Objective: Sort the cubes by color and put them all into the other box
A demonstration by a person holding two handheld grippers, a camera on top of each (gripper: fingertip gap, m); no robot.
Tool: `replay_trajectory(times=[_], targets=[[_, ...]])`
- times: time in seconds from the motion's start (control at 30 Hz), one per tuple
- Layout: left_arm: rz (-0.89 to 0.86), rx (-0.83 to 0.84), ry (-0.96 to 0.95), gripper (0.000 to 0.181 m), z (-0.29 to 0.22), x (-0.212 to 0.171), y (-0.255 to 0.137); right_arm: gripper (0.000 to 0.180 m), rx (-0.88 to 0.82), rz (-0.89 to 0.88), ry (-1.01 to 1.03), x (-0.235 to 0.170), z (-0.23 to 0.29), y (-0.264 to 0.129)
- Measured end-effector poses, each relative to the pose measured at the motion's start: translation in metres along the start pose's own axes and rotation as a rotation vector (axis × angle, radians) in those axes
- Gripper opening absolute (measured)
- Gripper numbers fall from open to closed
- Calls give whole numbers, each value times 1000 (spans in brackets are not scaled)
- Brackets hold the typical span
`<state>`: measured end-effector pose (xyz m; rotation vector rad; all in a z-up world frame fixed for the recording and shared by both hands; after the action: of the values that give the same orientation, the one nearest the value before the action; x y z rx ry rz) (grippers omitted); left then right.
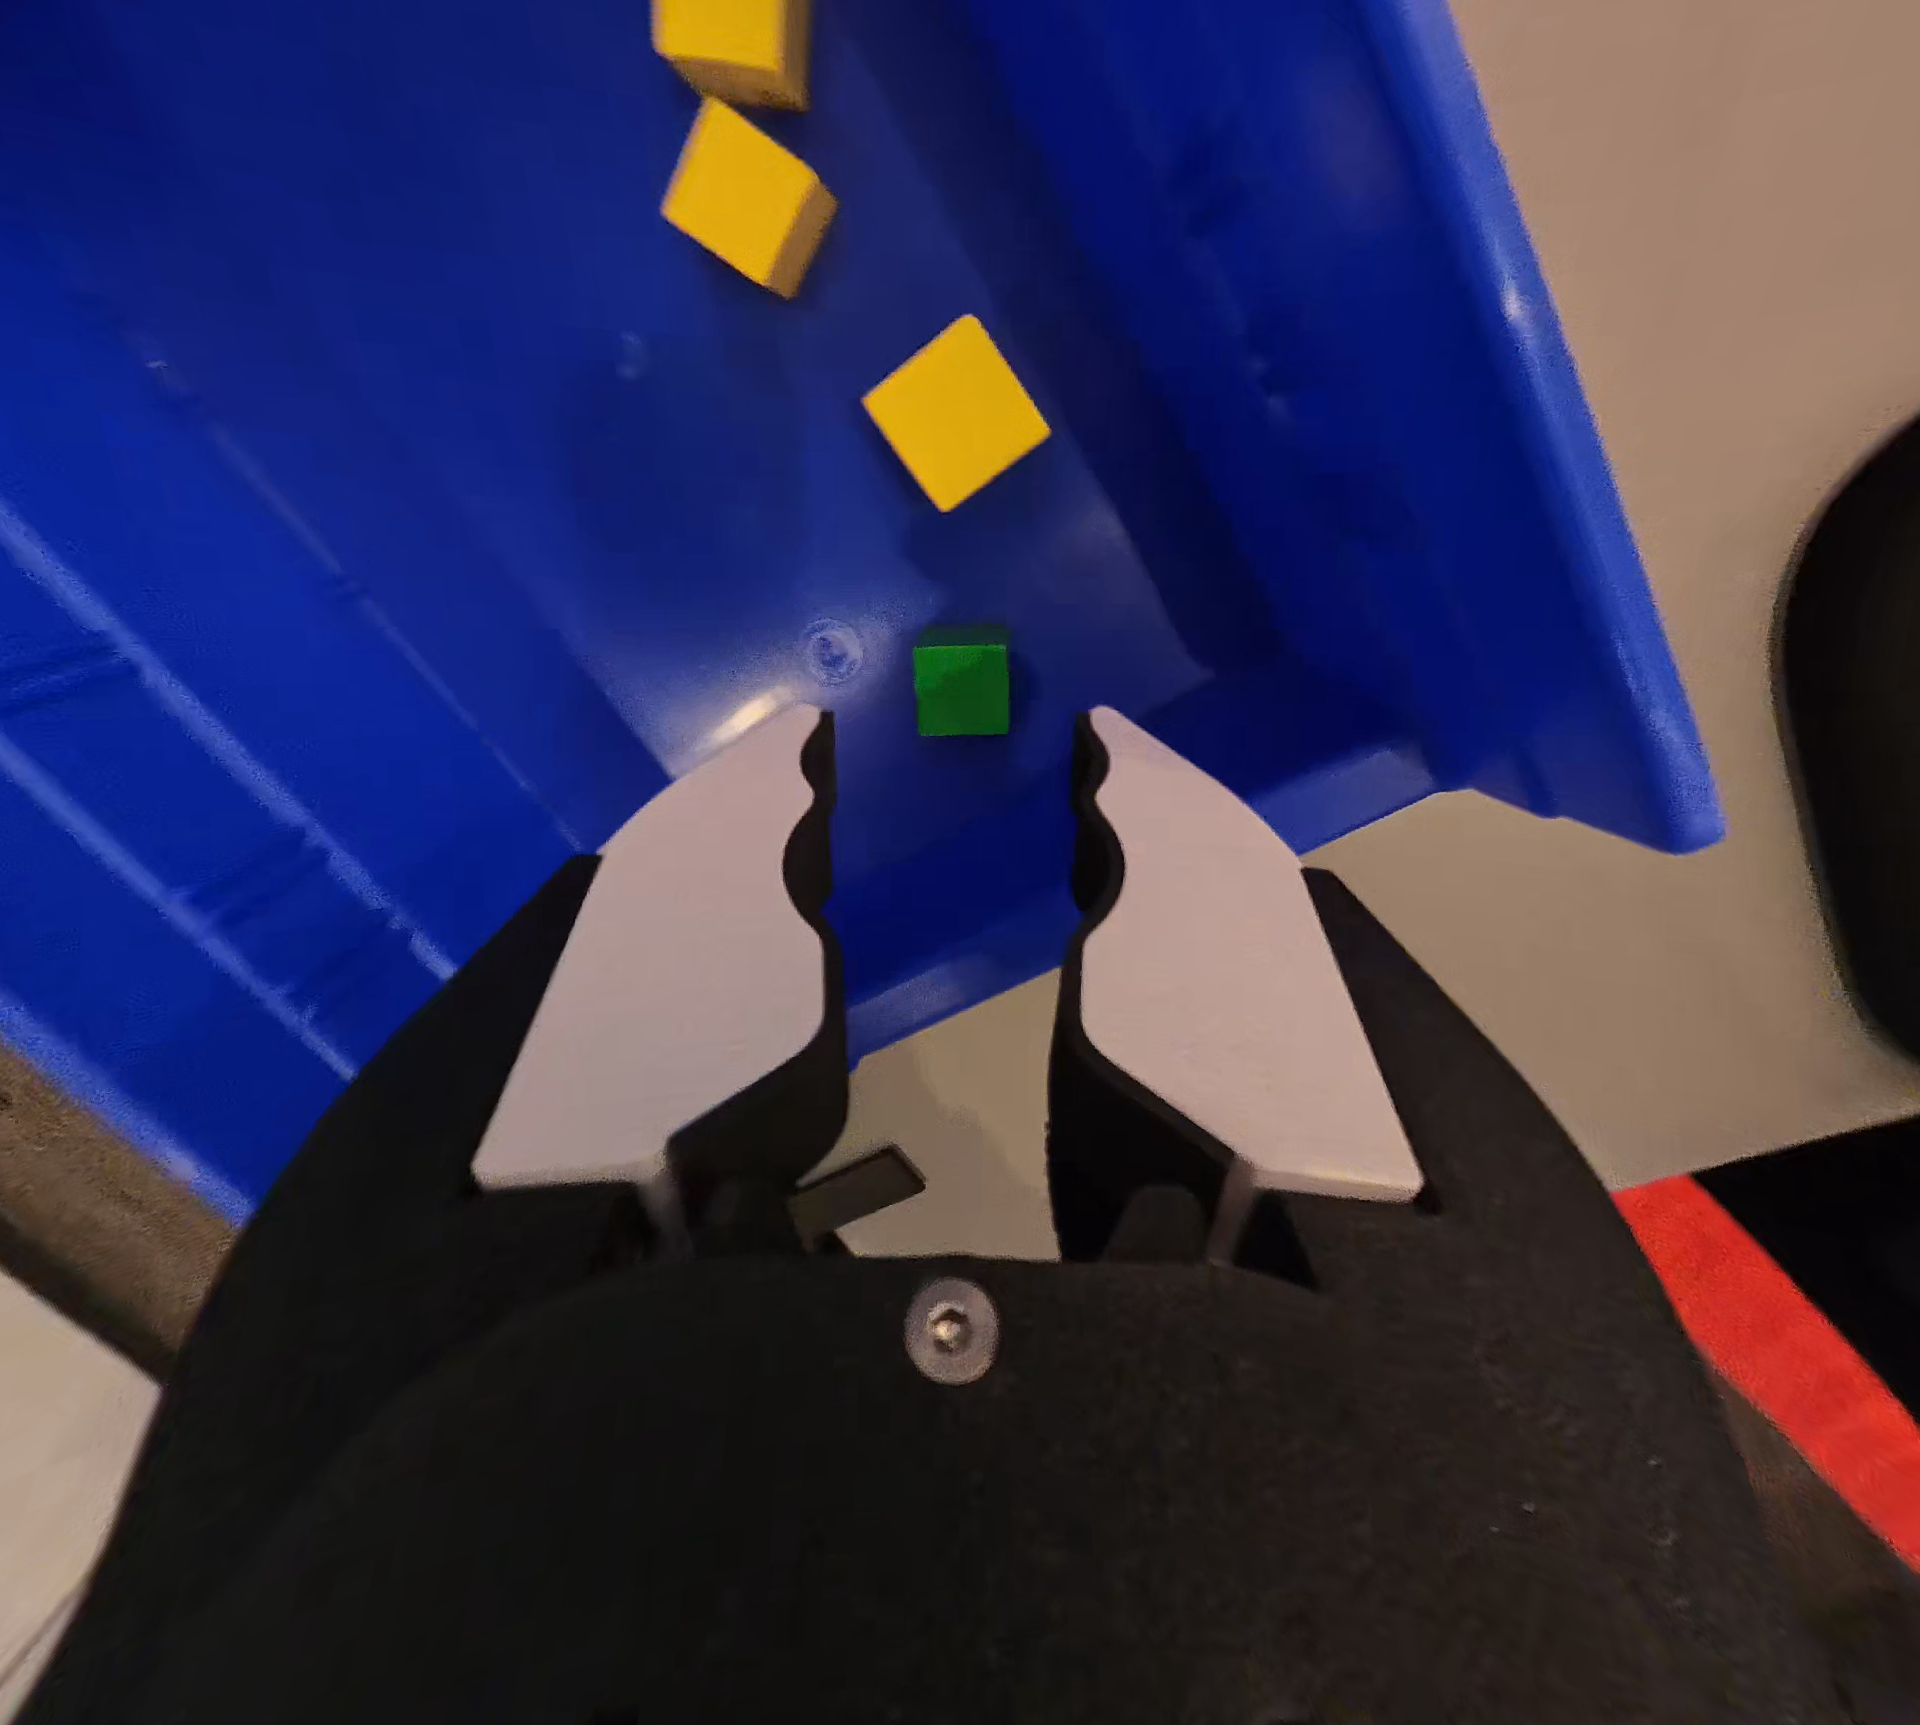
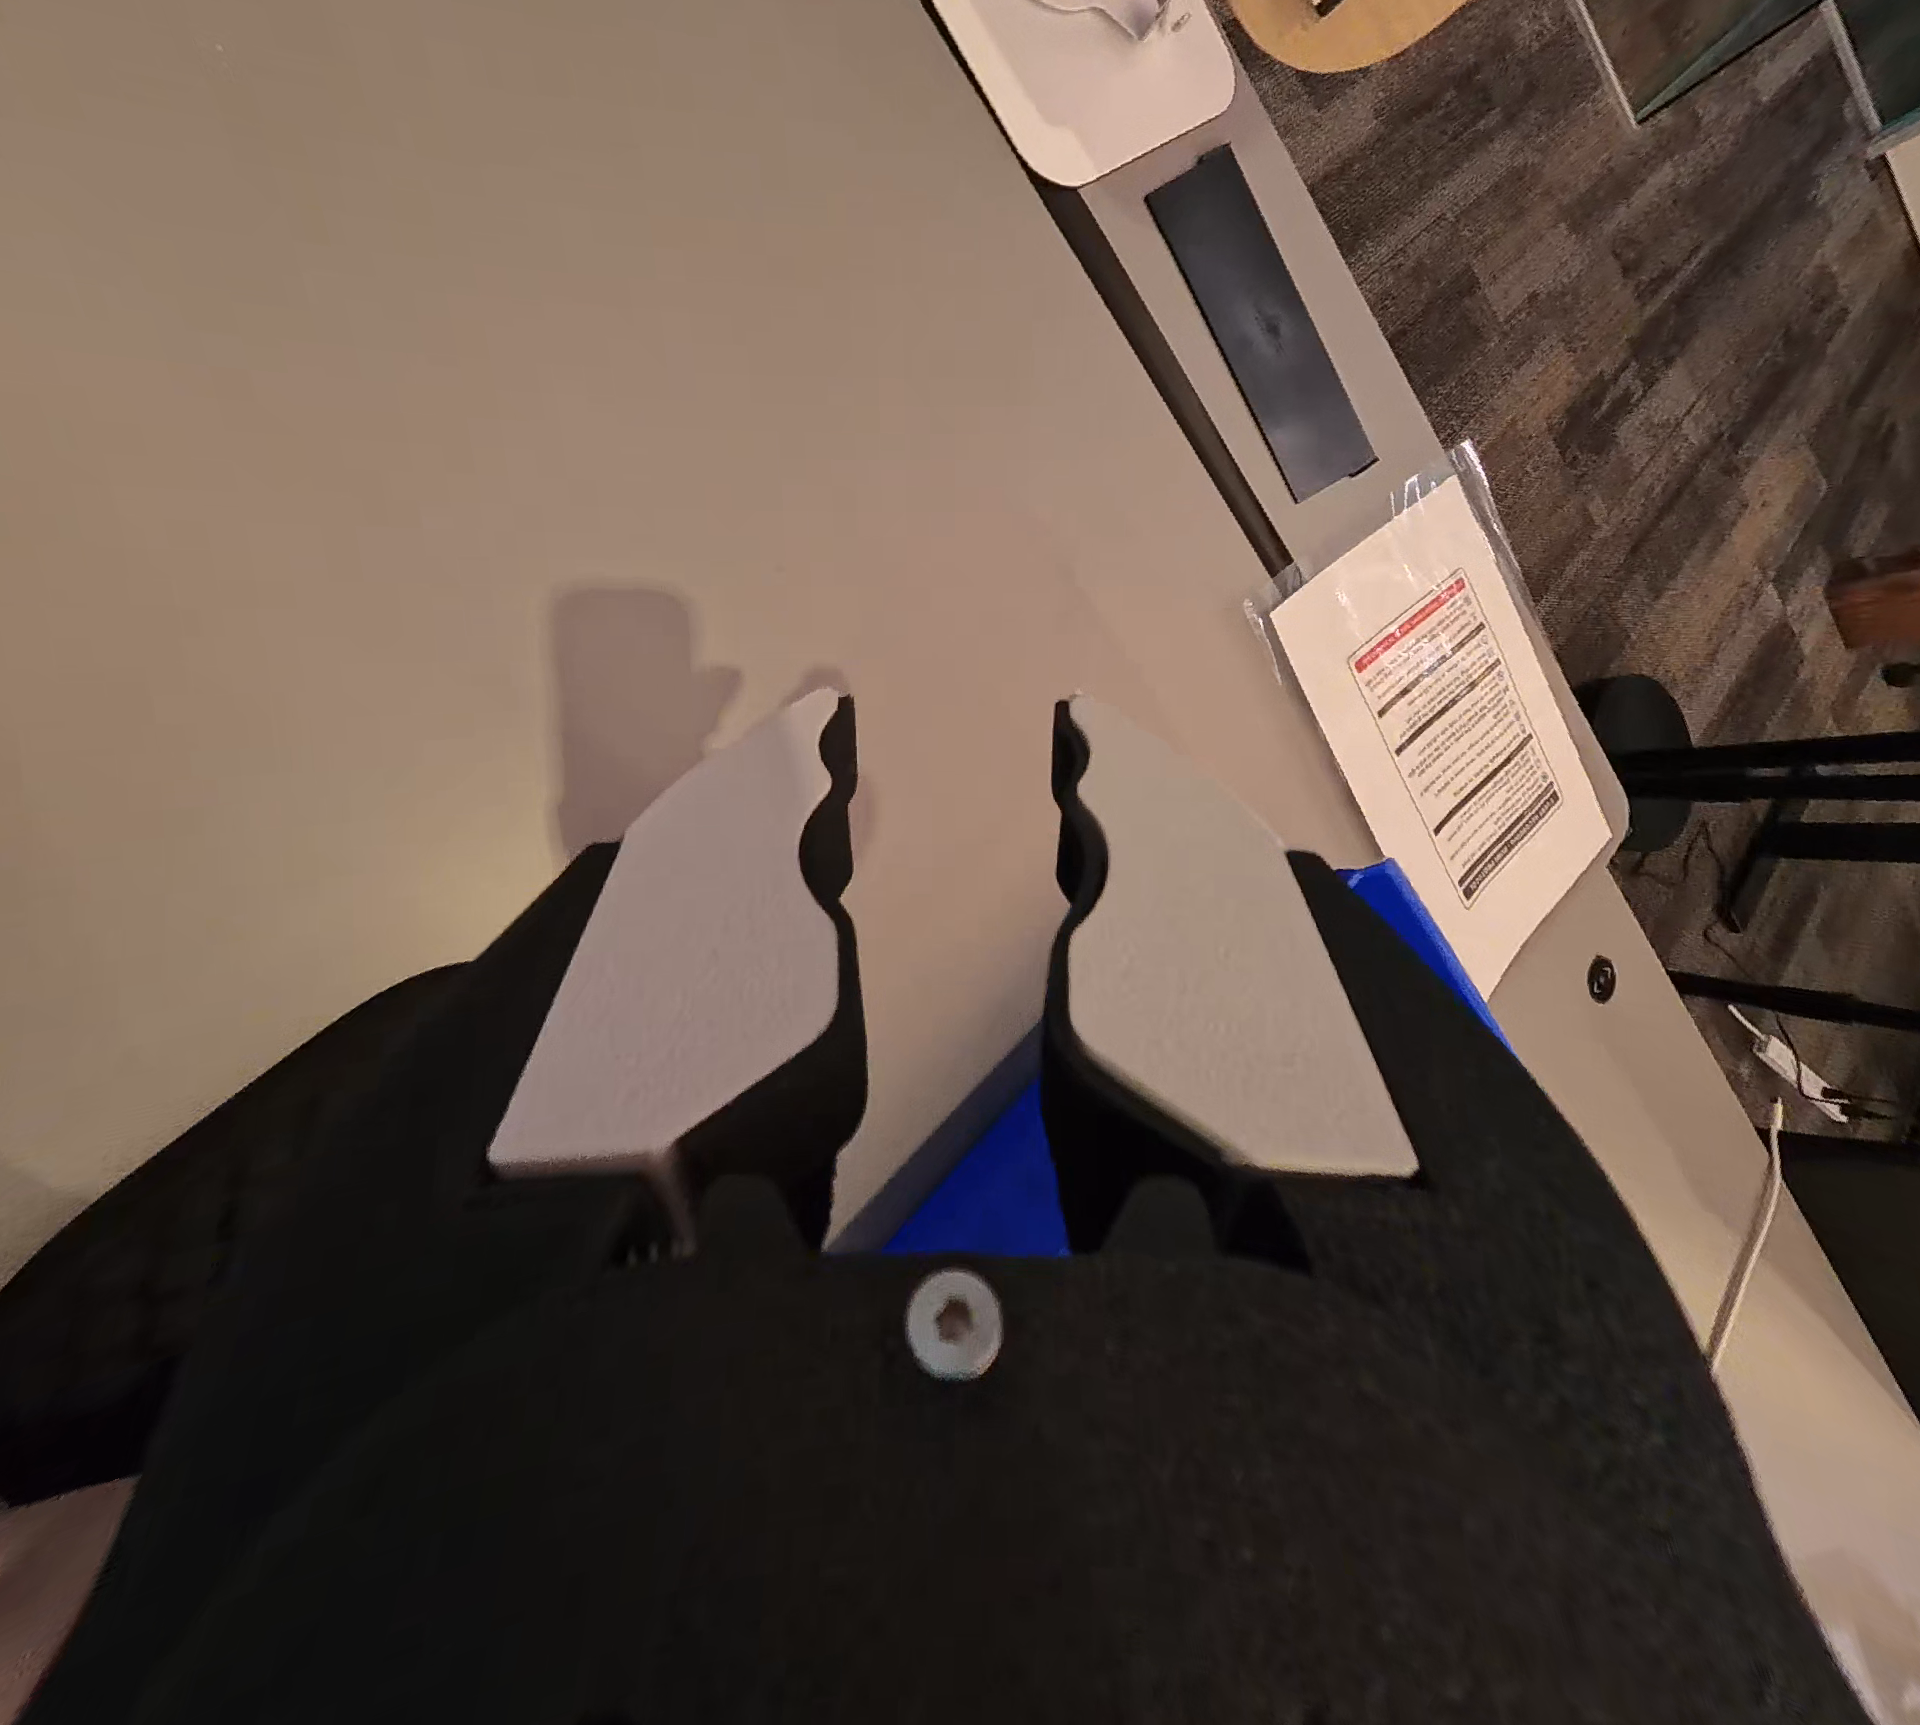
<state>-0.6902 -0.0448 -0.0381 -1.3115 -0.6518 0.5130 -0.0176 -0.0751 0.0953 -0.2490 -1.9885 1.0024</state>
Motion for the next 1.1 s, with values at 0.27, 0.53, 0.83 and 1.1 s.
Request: replay_trajectory(times=[0.27, 0.53, 0.83, 1.1], targets=[[184, -34, 54, 37, 4, -2, 29, 35, 13, 22, 31, -24, -4, -4], [34, 83, 44, 21, 13, 10, -1, 34, 1, -37, 9, -17, -3, -8], [-816, -131, 109, 20, -110, 121, -135, 35, 549, -561, -413, 77, 144, 13], [-1069, -789, 153, 20, -234, 201, -142, 46, 394, -953, -582, 116, 207, 4]])
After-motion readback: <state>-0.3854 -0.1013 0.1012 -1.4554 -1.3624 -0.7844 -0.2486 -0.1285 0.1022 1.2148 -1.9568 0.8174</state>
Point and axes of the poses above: each gripper's, where its closed fingertips meet, y out along the fingers, x out of its top, z = x × y across the jaws, the point moved 6 cm from there along -y, back along the fingers, and after that the axes turned 10 degrees about y, right-handed, at the moved point
